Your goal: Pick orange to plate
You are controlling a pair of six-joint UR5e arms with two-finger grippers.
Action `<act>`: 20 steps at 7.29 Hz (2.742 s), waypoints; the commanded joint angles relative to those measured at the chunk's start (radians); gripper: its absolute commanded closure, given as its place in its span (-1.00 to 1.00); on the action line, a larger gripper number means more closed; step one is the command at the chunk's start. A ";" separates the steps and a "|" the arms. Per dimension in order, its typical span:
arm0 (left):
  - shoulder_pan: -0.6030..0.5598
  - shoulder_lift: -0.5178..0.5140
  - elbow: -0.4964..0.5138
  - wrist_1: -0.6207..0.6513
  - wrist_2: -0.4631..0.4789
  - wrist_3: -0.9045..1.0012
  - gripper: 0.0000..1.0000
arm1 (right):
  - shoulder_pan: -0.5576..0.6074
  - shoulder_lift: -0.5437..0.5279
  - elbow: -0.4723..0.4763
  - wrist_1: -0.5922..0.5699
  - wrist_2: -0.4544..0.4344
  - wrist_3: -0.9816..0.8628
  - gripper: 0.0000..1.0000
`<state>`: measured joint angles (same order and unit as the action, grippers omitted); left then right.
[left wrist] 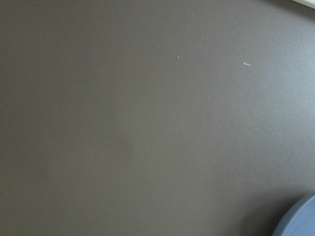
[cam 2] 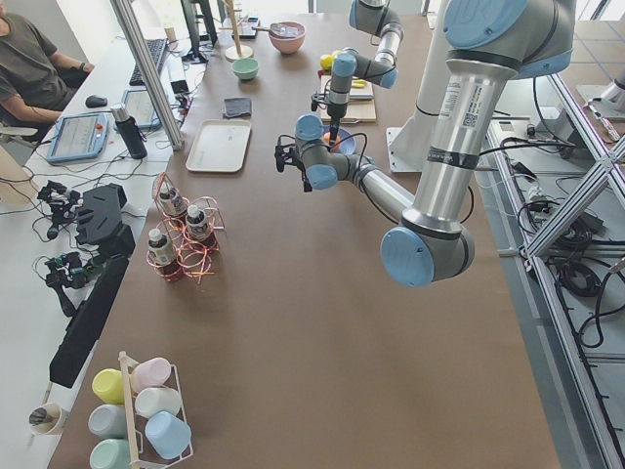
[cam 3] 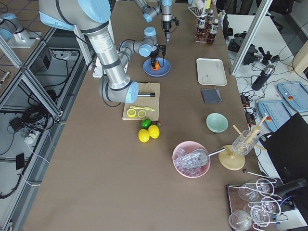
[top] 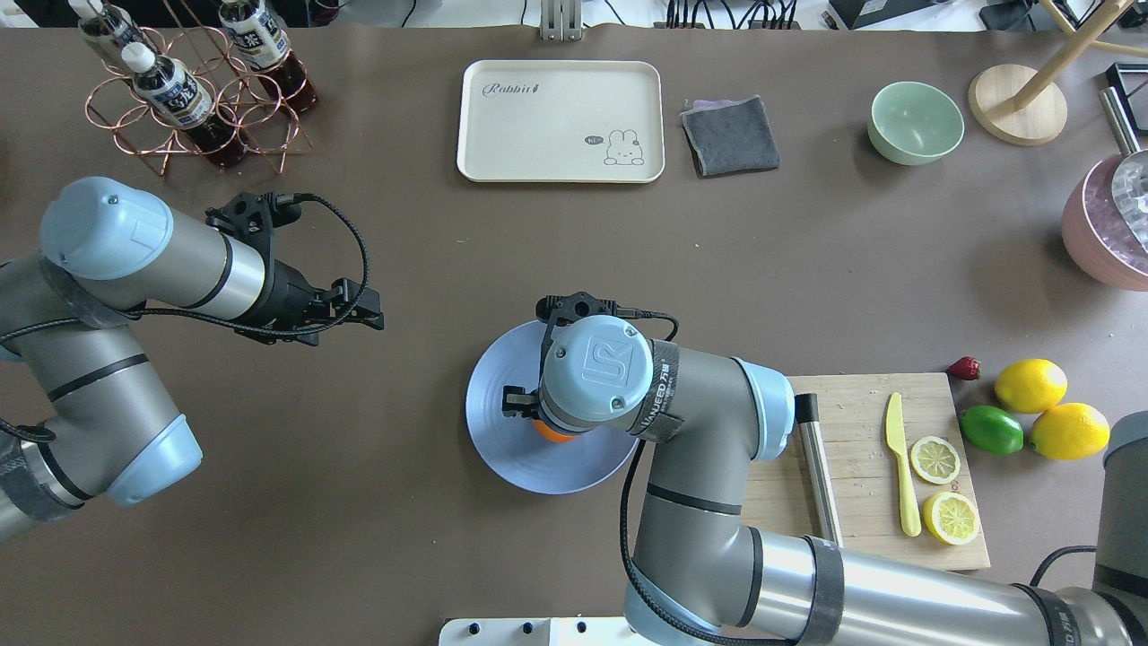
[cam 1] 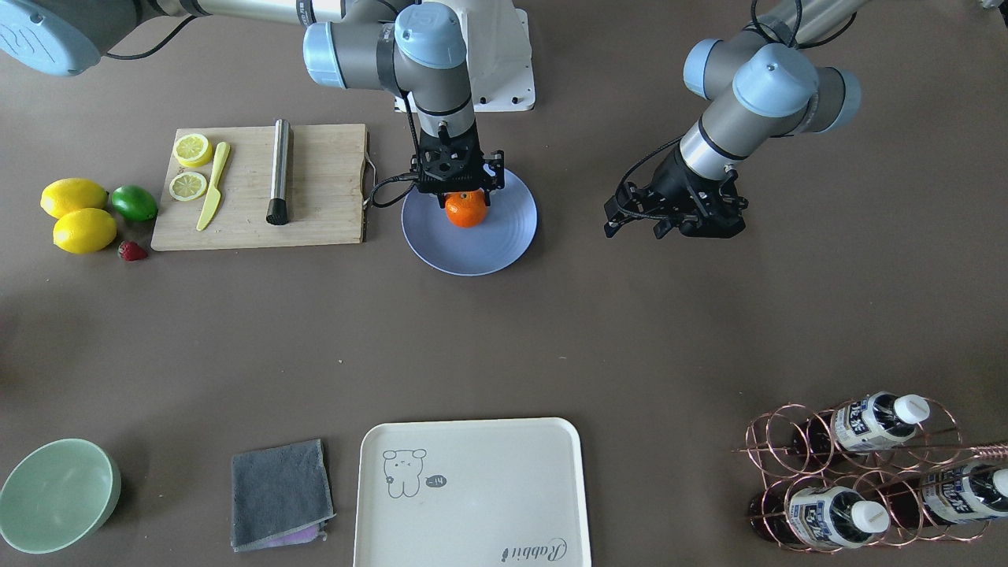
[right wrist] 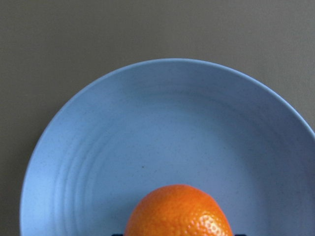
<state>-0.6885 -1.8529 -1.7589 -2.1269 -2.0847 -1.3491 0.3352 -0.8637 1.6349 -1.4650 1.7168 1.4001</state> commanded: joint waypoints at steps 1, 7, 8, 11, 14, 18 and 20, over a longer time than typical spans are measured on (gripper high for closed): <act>0.001 -0.003 0.004 0.025 0.000 -0.001 -0.93 | -0.012 0.002 0.005 0.002 -0.019 -0.006 -1.00; -0.283 0.044 -0.117 0.556 -0.014 0.519 -0.93 | 0.448 -0.353 0.304 -0.087 0.384 -0.449 -1.00; -0.371 0.081 -0.129 0.609 -0.021 0.718 -0.93 | 0.558 -0.438 0.304 -0.089 0.474 -0.618 -1.00; -0.681 0.281 -0.129 0.611 -0.152 1.211 -0.93 | 0.810 -0.682 0.284 -0.084 0.530 -1.113 -1.00; -0.862 0.401 -0.053 0.608 -0.208 1.520 -0.93 | 1.065 -0.810 0.183 -0.080 0.615 -1.463 -1.00; -0.934 0.436 -0.027 0.594 -0.247 1.547 -0.94 | 1.150 -0.873 0.171 -0.087 0.599 -1.573 -1.00; -0.948 0.431 -0.050 0.587 -0.247 1.547 -0.94 | 1.150 -0.870 0.172 -0.086 0.599 -1.563 -1.00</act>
<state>-1.6283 -1.4202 -1.7946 -1.5347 -2.3289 0.1977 1.4839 -1.7343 1.8071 -1.5511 2.3171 -0.1649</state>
